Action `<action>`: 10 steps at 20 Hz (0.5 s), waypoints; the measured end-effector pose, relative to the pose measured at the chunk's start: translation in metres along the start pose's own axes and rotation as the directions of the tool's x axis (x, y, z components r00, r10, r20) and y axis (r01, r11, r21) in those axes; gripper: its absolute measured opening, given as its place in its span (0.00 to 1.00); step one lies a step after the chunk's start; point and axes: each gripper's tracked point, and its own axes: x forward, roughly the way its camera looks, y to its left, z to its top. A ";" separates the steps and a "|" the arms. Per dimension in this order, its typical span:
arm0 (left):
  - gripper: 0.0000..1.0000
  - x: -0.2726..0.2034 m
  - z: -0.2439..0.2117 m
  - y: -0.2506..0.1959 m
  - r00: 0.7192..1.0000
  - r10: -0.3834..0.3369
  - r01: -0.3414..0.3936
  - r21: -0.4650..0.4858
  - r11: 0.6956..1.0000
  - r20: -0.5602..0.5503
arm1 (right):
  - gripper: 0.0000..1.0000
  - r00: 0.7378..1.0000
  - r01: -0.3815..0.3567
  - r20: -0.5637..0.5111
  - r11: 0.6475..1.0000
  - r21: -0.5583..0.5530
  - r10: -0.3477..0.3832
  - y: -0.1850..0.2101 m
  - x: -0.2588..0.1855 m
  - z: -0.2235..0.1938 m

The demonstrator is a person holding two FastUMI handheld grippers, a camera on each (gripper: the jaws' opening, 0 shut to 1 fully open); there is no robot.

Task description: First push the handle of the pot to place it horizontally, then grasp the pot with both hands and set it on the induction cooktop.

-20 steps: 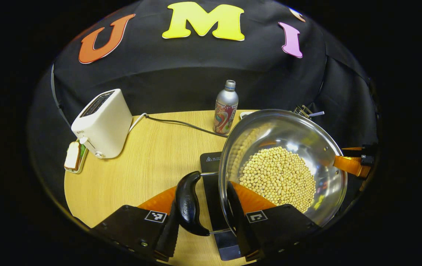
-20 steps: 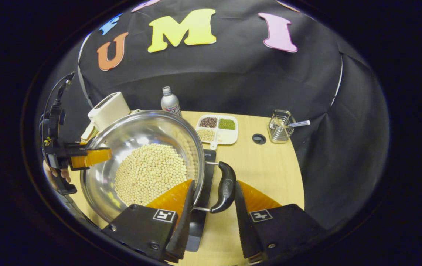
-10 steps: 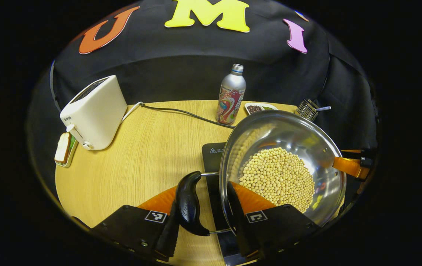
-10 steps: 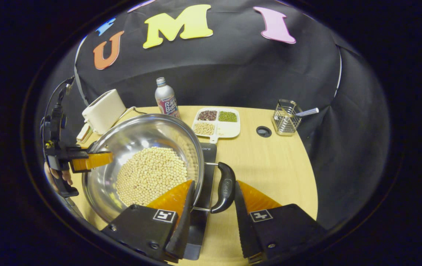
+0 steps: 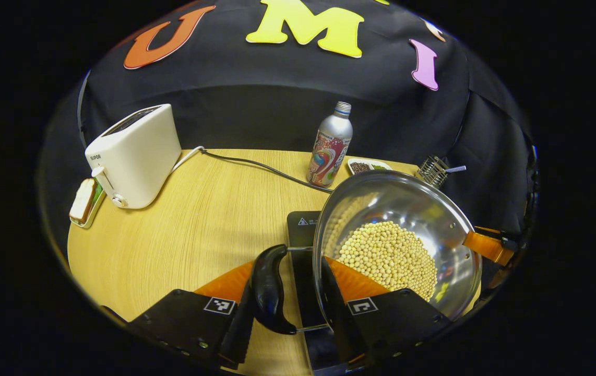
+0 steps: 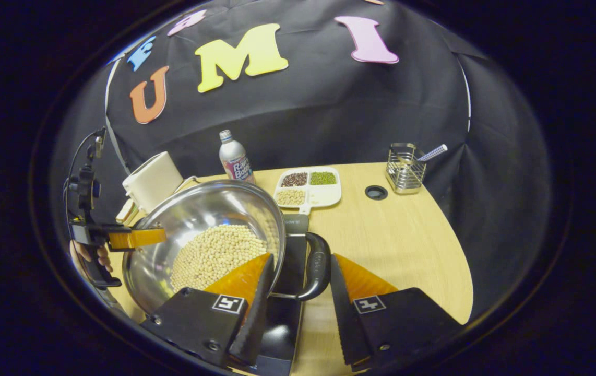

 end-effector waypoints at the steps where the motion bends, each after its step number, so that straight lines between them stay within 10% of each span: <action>1: 0.63 0.000 0.000 -0.001 1.000 -0.001 0.001 -0.002 1.000 0.000 | 0.63 1.000 0.000 0.004 1.000 0.006 0.000 0.000 0.000 0.000; 7: 0.68 -0.007 0.004 0.006 0.999 0.017 -0.018 0.031 0.999 0.048 | 0.79 0.998 0.035 0.044 0.999 0.010 -0.035 -0.009 0.003 -0.001; 9: 0.99 -0.013 0.007 0.011 0.996 0.049 -0.053 0.050 0.997 0.075 | 0.89 0.998 0.036 0.054 0.999 0.016 -0.037 -0.007 0.000 -0.002; 10: 0.94 -0.018 0.007 0.010 0.996 0.046 -0.050 0.046 0.998 0.081 | 0.89 0.998 0.034 0.058 0.999 0.022 -0.036 -0.006 -0.001 -0.002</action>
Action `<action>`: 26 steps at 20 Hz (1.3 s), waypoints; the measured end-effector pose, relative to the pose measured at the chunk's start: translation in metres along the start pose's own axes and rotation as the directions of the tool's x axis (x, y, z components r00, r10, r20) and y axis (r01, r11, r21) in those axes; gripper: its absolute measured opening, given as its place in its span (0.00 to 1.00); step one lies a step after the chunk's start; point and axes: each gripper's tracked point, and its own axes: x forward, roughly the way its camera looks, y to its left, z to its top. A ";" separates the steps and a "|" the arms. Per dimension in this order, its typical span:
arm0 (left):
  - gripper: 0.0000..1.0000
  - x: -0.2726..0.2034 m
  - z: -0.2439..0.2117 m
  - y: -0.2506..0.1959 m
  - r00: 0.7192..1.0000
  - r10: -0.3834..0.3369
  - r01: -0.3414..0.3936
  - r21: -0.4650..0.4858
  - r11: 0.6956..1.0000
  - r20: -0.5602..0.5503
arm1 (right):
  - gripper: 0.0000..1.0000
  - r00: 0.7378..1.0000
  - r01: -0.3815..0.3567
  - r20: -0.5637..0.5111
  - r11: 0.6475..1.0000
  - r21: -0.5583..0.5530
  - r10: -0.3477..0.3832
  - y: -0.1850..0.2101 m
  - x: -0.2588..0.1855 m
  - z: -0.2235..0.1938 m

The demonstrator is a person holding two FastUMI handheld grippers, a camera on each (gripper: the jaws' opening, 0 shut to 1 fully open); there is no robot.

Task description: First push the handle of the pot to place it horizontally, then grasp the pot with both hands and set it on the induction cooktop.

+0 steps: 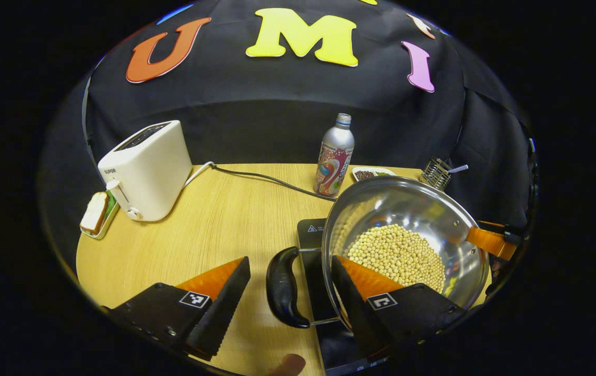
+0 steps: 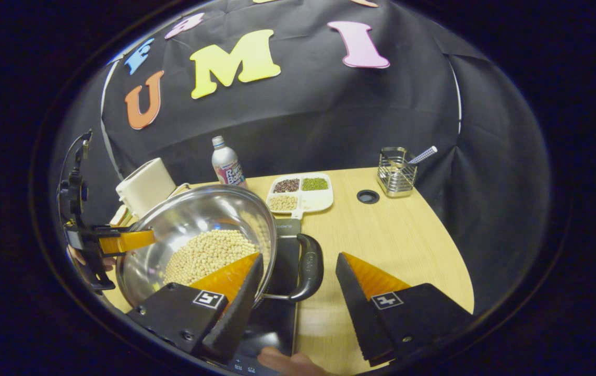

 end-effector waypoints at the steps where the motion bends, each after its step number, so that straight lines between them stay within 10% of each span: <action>1: 0.94 -0.006 0.001 0.001 1.000 0.001 -0.001 -0.006 1.000 0.007 | 0.87 1.000 0.006 0.007 1.000 0.009 -0.006 -0.002 -0.004 0.000; 15: 0.95 -0.148 0.017 -0.022 0.956 0.068 -0.093 0.073 0.993 0.287 | 0.94 0.939 0.044 0.342 0.998 -0.043 -0.026 0.011 -0.126 0.025; 26: 0.96 -0.301 0.016 -0.033 0.835 0.150 -0.202 0.041 0.978 0.530 | 0.98 0.855 0.085 0.516 0.995 -0.059 -0.042 0.030 -0.261 0.023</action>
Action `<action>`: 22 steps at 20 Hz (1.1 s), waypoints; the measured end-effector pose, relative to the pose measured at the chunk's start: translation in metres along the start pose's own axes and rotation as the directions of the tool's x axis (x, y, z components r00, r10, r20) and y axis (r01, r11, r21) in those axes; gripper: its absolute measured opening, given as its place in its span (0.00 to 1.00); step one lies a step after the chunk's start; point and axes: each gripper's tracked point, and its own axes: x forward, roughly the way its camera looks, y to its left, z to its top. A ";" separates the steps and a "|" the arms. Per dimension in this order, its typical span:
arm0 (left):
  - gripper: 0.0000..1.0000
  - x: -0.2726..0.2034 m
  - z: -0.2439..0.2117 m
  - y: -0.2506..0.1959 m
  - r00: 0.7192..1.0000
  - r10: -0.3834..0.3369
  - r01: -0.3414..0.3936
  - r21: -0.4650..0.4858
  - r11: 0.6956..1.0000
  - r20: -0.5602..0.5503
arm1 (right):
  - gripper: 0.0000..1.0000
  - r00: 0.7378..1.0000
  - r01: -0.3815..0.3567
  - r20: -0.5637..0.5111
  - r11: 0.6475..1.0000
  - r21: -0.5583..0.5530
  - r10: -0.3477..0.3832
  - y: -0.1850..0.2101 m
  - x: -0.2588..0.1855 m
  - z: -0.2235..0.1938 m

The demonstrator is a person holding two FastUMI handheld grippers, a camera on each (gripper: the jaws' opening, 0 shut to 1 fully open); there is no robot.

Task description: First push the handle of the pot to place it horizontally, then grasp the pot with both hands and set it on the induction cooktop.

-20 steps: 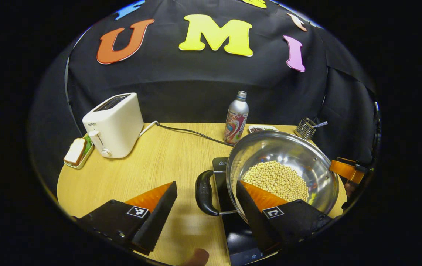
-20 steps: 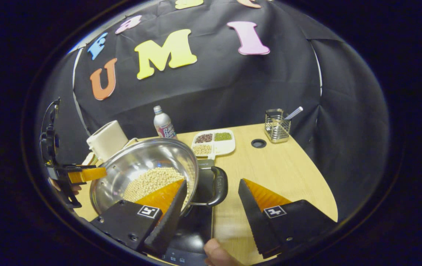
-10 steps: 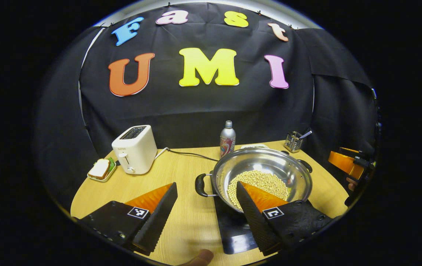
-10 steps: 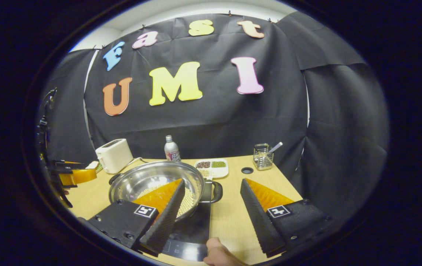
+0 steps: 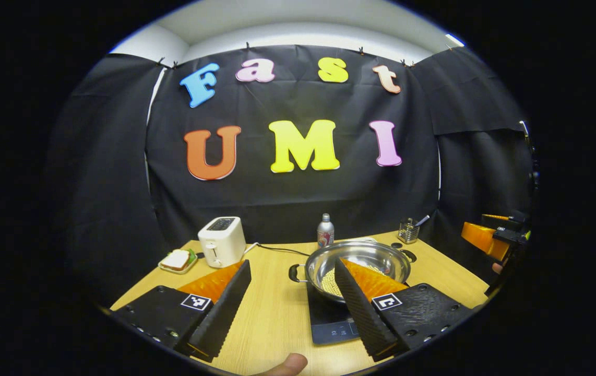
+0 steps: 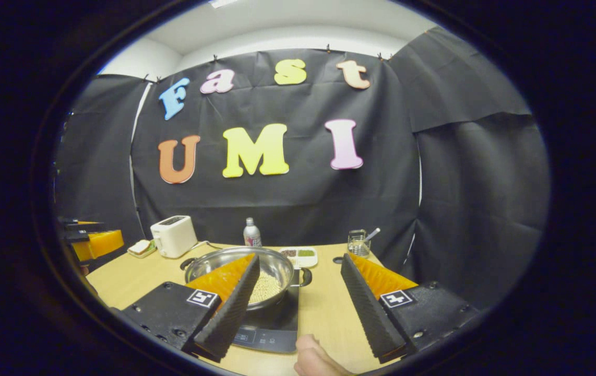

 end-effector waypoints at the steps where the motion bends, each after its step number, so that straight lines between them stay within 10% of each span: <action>1: 0.96 -0.014 0.007 0.000 1.000 0.010 -0.010 -0.006 1.000 0.016 | 0.98 1.000 0.008 0.019 1.000 0.010 -0.009 0.000 -0.014 0.008; 22: 0.95 -0.156 0.057 -0.013 0.968 -0.003 0.017 -0.055 0.998 0.250 | 0.96 0.972 0.070 0.224 0.997 -0.012 -0.065 -0.008 -0.187 0.070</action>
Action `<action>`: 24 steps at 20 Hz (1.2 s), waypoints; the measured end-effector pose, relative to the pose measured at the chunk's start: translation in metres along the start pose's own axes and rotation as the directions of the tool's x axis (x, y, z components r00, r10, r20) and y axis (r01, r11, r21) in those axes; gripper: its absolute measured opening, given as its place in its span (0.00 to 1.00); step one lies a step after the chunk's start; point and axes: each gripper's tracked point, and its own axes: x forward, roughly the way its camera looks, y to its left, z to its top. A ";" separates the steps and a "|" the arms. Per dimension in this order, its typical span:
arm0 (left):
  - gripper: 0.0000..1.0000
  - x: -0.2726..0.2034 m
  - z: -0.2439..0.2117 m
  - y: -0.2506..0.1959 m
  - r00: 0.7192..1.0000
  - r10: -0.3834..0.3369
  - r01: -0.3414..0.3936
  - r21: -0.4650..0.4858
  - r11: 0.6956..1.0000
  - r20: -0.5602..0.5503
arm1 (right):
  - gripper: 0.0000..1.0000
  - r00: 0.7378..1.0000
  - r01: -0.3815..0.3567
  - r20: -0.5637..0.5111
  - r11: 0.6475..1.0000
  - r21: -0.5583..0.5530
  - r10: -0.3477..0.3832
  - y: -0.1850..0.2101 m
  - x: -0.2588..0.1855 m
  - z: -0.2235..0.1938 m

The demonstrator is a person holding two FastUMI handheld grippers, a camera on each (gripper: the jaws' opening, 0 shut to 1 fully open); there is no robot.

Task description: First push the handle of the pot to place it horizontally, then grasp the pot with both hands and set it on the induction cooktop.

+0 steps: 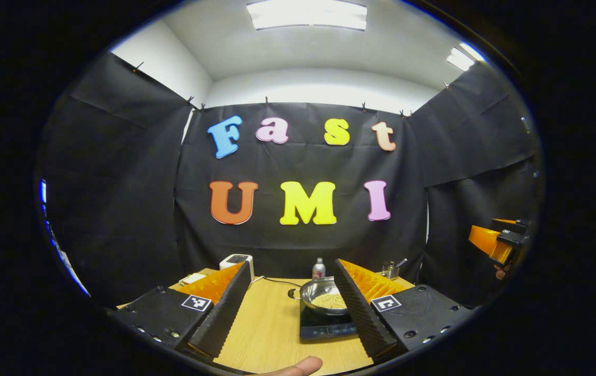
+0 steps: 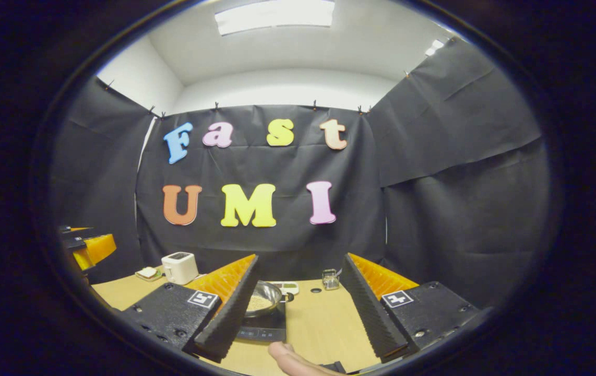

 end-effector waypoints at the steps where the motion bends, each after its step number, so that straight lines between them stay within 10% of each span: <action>1: 0.95 0.000 -0.003 0.002 1.000 0.000 0.000 0.004 1.000 -0.009 | 0.96 1.000 -0.008 -0.001 1.000 -0.006 0.008 0.002 -0.001 -0.003; 12: 0.84 0.006 -0.006 0.013 1.000 0.013 -0.013 0.000 1.000 -0.016 | 0.96 1.000 0.003 -0.001 0.999 -0.035 -0.003 -0.003 0.008 -0.008; 24: 0.95 0.011 -0.012 0.012 1.000 -0.003 0.003 -0.001 1.000 -0.012 | 0.96 1.000 0.008 -0.004 0.999 -0.035 -0.008 -0.008 0.012 -0.016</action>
